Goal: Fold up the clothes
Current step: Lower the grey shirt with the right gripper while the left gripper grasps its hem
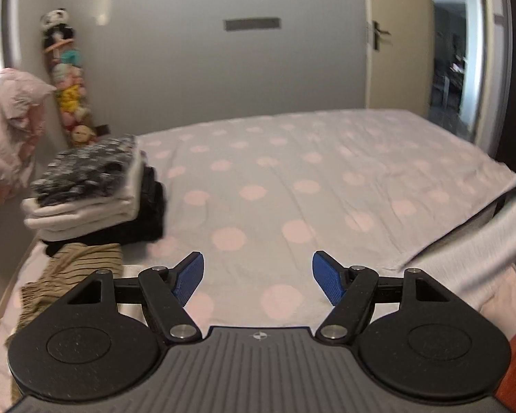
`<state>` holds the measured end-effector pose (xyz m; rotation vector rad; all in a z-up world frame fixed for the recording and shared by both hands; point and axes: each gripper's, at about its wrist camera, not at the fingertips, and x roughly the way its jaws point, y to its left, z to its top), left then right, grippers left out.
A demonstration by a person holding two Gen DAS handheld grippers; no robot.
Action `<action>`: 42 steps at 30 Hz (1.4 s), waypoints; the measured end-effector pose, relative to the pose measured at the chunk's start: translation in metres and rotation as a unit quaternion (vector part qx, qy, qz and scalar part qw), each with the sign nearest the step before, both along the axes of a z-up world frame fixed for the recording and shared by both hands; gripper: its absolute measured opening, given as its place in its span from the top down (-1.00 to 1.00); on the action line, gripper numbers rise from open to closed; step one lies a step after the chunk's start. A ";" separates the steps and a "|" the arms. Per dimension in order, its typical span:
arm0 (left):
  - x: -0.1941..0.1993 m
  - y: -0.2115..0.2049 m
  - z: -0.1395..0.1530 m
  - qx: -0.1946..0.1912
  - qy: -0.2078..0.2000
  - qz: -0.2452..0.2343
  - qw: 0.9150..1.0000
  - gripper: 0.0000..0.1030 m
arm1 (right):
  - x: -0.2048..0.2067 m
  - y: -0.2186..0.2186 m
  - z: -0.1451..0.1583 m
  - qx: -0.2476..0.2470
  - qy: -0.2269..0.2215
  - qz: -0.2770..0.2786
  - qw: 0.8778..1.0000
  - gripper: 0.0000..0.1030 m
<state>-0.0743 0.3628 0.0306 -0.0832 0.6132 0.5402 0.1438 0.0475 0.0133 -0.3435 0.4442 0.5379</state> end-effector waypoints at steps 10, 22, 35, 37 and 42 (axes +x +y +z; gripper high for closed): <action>0.084 -0.003 -0.069 -0.001 0.069 -0.114 0.991 -0.60 | 0.090 -0.051 -0.112 -0.075 0.089 -0.122 0.986 0.86; 0.198 0.009 -0.160 -0.038 0.175 -0.215 0.960 -0.60 | 0.112 -0.025 -0.119 -0.050 0.247 -0.065 0.966 0.29; 0.244 0.014 -0.211 -0.102 0.199 -0.216 0.951 -0.03 | 0.136 -0.049 -0.199 -0.127 0.379 -0.029 0.916 0.12; 0.245 0.014 -0.210 -0.117 0.190 -0.212 0.951 0.42 | 0.140 -0.055 -0.208 -0.105 0.394 -0.039 0.912 0.31; 0.243 0.009 -0.190 -0.127 0.167 -0.196 0.958 0.88 | 0.139 -0.064 -0.196 -0.058 0.387 -0.064 0.918 0.91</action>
